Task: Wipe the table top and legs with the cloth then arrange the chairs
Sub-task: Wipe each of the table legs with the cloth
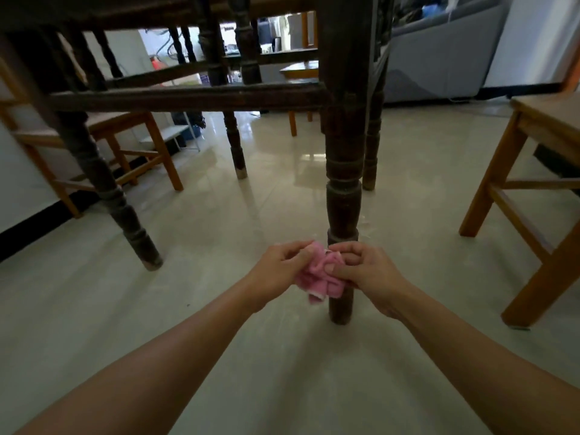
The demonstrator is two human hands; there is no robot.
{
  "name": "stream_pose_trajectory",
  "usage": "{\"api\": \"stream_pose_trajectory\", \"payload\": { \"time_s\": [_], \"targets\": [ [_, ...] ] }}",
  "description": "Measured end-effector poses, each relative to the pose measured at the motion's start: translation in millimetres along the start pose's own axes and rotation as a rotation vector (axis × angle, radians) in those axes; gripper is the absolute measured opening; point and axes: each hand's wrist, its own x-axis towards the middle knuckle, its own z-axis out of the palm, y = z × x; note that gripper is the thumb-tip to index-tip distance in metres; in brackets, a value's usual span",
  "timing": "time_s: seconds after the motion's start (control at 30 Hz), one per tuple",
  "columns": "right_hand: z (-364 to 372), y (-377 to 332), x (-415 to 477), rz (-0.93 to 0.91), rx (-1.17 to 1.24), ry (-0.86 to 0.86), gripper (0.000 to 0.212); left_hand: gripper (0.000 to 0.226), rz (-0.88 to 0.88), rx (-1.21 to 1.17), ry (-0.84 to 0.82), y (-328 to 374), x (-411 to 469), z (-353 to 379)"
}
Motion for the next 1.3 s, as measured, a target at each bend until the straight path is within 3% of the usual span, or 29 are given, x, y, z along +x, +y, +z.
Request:
{"api": "stream_pose_trajectory", "payload": {
  "time_s": [0.13,0.3,0.37,0.5,0.57,0.63,0.73,0.87,0.93,1.03,1.07,1.13,1.23,1.3],
  "targets": [
    [16,-19,-9,-0.19,-0.143,0.103,0.024,0.028,-0.088,-0.292,-0.046,23,-9,5],
    [4,-53,-14,-0.028,-0.156,-0.279,0.042,0.025,-0.114,-0.377,0.157,34,-4,-8],
    [-8,-69,-8,-0.027,-0.246,-0.12,0.039,0.021,-0.087,-0.365,0.236,40,-1,-11],
    [-36,-115,7,-0.247,-0.337,0.448,0.031,0.021,0.121,-0.224,0.518,62,18,-15],
    [-41,-137,12,-0.298,-0.31,0.474,0.037,0.015,0.2,-0.144,0.666,76,35,-11],
    [-37,-149,16,-0.303,-0.288,0.389,0.041,0.008,0.269,-0.053,0.729,94,49,2],
    [-25,-149,13,-0.295,-0.206,0.239,0.044,0.027,0.444,0.169,0.674,94,42,39],
    [-32,-144,12,-0.264,-0.214,0.166,0.066,0.026,0.651,0.502,0.291,51,10,73],
    [-40,-147,14,-0.242,-0.255,0.137,0.069,0.02,0.626,0.386,0.428,52,15,52],
    [-50,-153,16,-0.215,-0.256,0.132,0.069,0.015,0.47,0.182,0.811,91,41,9],
    [-52,-153,16,-0.208,-0.251,0.13,0.069,0.014,0.492,0.132,0.845,100,49,5],
    [-55,-153,17,-0.2,-0.258,0.116,0.071,0.015,0.583,0.165,0.776,101,57,13],
    [-57,-152,17,-0.194,-0.272,0.101,0.072,0.015,0.701,0.406,0.614,77,55,25],
    [-59,-153,19,-0.194,-0.273,0.1,0.071,0.014,0.668,0.335,0.53,72,52,15]
  ]
}}
